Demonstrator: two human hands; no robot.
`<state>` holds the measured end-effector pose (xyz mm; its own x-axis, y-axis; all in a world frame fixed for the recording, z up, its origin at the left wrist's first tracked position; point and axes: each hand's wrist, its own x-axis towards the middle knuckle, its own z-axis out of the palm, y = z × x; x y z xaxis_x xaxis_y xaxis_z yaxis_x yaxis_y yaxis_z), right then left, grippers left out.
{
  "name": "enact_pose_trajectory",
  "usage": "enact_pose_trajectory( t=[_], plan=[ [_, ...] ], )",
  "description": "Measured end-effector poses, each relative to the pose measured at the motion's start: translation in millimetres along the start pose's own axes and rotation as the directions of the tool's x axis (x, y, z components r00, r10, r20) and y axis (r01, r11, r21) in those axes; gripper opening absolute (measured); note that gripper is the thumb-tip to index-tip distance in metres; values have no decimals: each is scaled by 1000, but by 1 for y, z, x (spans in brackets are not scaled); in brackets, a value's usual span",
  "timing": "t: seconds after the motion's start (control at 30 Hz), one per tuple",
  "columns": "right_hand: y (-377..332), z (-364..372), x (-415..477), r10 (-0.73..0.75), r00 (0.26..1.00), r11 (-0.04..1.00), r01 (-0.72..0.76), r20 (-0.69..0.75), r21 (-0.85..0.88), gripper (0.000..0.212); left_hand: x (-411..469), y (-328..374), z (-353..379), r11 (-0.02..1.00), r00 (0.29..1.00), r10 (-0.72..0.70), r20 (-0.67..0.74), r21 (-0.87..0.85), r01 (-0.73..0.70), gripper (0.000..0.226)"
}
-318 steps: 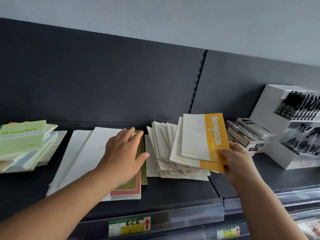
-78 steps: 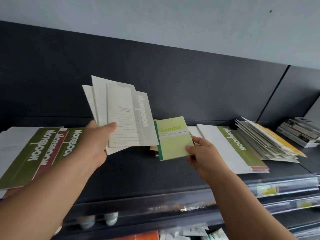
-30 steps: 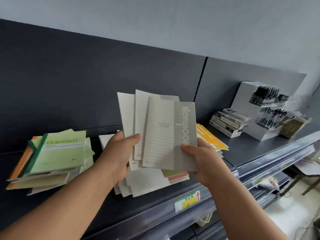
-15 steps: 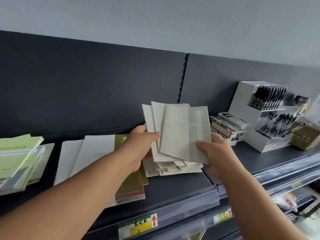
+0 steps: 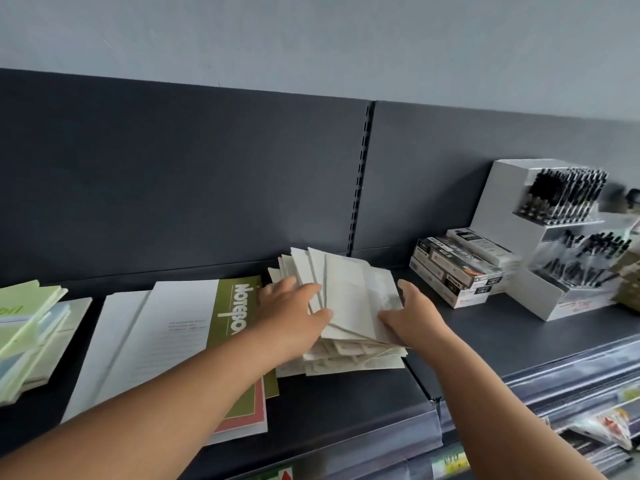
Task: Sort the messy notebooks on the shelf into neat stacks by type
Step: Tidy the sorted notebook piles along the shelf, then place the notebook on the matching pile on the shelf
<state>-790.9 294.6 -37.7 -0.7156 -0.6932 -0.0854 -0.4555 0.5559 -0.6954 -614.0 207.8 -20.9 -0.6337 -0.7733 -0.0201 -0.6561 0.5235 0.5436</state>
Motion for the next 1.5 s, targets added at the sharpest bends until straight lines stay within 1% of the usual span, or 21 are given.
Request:
enact_pose_trajectory(
  t=[0.1, 0.17, 0.3, 0.4, 0.5, 0.6, 0.67, 0.73, 0.83, 0.93, 1.07, 1.17, 1.3, 1.37, 1.5],
  plan=[
    [1, 1, 2, -22, 1000, 999, 23, 14, -42, 64, 2, -3, 1, 990, 999, 39, 38, 133, -44, 51],
    [1, 2, 3, -38, 999, 997, 39, 15, -66, 59, 3, -5, 2, 983, 998, 46, 43, 177, -53, 52],
    [0, 5, 1, -48, 999, 993, 49, 19, -109, 51, 2, -10, 0, 975, 997, 82, 3, 209, -80, 54],
    [-6, 6, -5, -63, 998, 969, 57, -19, -239, 42, -2, -15, -8, 963, 992, 113, -51, 251, -97, 59],
    [-20, 9, -14, -189, 980, 925, 156, -63, -348, 44, -11, -25, -18, 945, 983, 149, -109, 307, -109, 62],
    [-41, 19, -26, -345, 937, 872, 299, -52, -388, 45, -25, -37, -29, 926, 976, 151, -157, 368, -84, 63],
    [-58, 32, -35, -438, 899, 829, 395, -20, -395, 46, -36, -49, -39, 915, 973, 134, -186, 401, -49, 63],
    [-74, 46, -46, -504, 863, 783, 477, 42, -398, 47, -48, -66, -50, 904, 971, 101, -219, 427, 2, 64],
    [-100, 70, -66, -550, 826, 743, 552, 125, -378, 51, -72, -95, -70, 877, 961, 37, -273, 471, 100, 65],
    [-126, 95, -90, -614, 772, 691, 625, 161, -362, 53, -105, -126, -93, 857, 940, -31, -341, 475, 200, 65],
    [-164, 132, -134, -659, 716, 637, 693, 228, -337, 55, -157, -175, -128, 845, 905, -125, -407, 433, 312, 66],
    [-197, 165, -174, -699, 660, 580, 749, 275, -321, 55, -206, -215, -153, 830, 867, -172, -467, 406, 383, 66],
    [-249, 216, -236, -744, 580, 518, 815, 331, -262, 55, -278, -270, -192, 792, 825, -251, -506, 383, 476, 69],
    [-273, 243, -268, -765, 541, 487, 841, 349, -236, 54, -312, -299, -213, 770, 794, -290, -535, 361, 525, 70],
    [-314, 297, -322, -791, 490, 465, 871, 366, -161, 56, -374, -352, -246, 722, 744, -321, -586, 356, 592, 69]
  ],
)
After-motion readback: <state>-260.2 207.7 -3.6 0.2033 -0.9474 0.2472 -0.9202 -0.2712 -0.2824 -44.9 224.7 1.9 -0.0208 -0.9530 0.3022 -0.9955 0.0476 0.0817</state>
